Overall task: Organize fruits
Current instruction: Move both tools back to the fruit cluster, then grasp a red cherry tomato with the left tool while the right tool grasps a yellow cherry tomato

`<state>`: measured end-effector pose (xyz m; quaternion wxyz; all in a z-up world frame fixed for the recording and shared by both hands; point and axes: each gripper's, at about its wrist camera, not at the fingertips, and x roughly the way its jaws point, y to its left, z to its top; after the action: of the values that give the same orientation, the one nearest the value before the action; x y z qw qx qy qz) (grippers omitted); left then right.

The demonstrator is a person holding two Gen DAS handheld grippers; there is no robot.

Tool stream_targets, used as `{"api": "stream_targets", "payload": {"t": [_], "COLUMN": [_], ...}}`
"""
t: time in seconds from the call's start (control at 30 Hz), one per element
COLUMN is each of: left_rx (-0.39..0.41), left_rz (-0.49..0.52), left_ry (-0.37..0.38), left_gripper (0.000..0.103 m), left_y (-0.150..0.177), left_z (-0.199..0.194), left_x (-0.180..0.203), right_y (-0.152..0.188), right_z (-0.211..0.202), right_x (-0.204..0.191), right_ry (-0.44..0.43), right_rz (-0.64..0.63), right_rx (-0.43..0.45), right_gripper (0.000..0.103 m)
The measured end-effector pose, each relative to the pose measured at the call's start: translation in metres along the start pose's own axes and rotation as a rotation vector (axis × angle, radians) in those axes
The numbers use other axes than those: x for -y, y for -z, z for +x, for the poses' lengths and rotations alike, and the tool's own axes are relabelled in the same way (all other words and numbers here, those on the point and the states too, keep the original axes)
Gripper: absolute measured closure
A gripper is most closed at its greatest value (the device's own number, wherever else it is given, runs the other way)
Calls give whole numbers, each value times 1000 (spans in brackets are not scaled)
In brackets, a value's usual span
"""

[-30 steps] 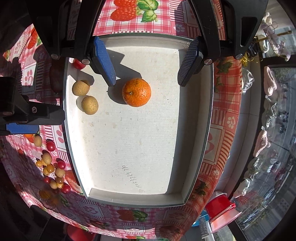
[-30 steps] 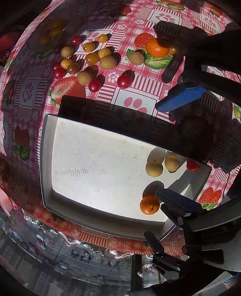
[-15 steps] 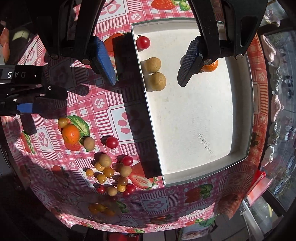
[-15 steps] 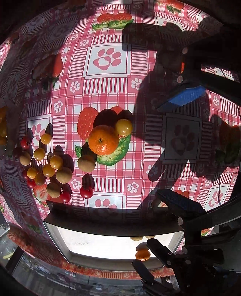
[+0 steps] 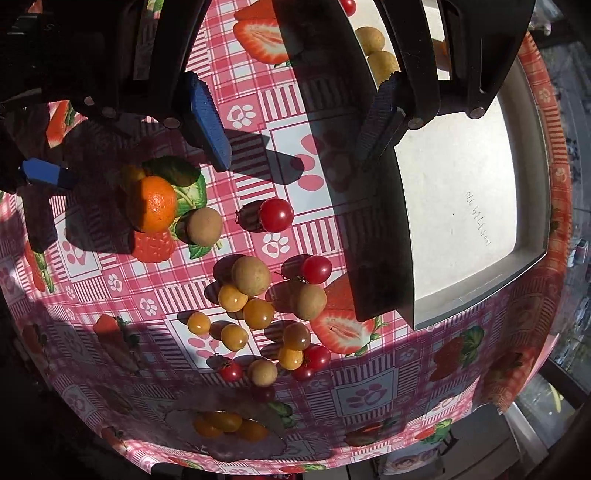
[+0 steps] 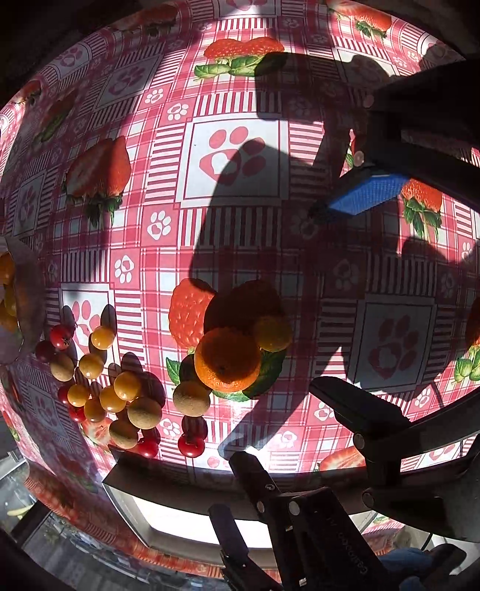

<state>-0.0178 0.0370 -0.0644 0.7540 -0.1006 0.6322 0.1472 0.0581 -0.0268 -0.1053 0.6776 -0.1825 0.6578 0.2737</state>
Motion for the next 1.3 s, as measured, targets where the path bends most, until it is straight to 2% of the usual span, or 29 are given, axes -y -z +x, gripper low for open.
{"api": "stream_targets", "payload": {"t": [0.07,0.1,0.2,0.37,0.47,0.53,0.63,0.7,0.73,0.77,0.8,1.0,1.3], "left_rx": [-9,-11,-16,-16,-4,-1,0,5,4,6,6,12,36], "left_rz": [-13,-18,-29,-32,-33,-33,-39,-42,-44,-44,-40,-40,-80], "left_ry": [-4,-6,-11,-10,-14,-17,-9,-4,2,8,15,55,78], "left_gripper": [33,33,33,33,33,34,44,56,61,73,80,80,80], "left_y": [-4,-5,-9,-11,-11,-11,-15,-16,-15,-15,-16,-11,4], "left_z": [7,10,18,26,26,26,25,24,23,22,22,10,-18], "left_x": [-2,-3,-5,-3,-1,1,3,5,6,6,9,14,-4], "right_y": [-5,-18,-21,-30,-33,-33,-35,-38,-39,-37,-39,-34,-23], "right_z": [4,12,15,30,36,37,35,33,33,26,27,15,-5], "right_x": [-6,-19,-26,-57,-71,-77,-75,-73,-70,-62,-59,-47,-24], "right_ry": [3,1,3,17,31,34,22,0,-11,-20,-32,-93,-139], "right_rz": [-16,-22,-41,-76,-102,-109,-113,-111,-106,-102,-95,-53,-4], "right_rx": [11,13,26,30,36,37,34,27,22,20,17,16,18], "right_gripper": [16,16,17,32,43,56,70,79,79,79,79,79,79]}}
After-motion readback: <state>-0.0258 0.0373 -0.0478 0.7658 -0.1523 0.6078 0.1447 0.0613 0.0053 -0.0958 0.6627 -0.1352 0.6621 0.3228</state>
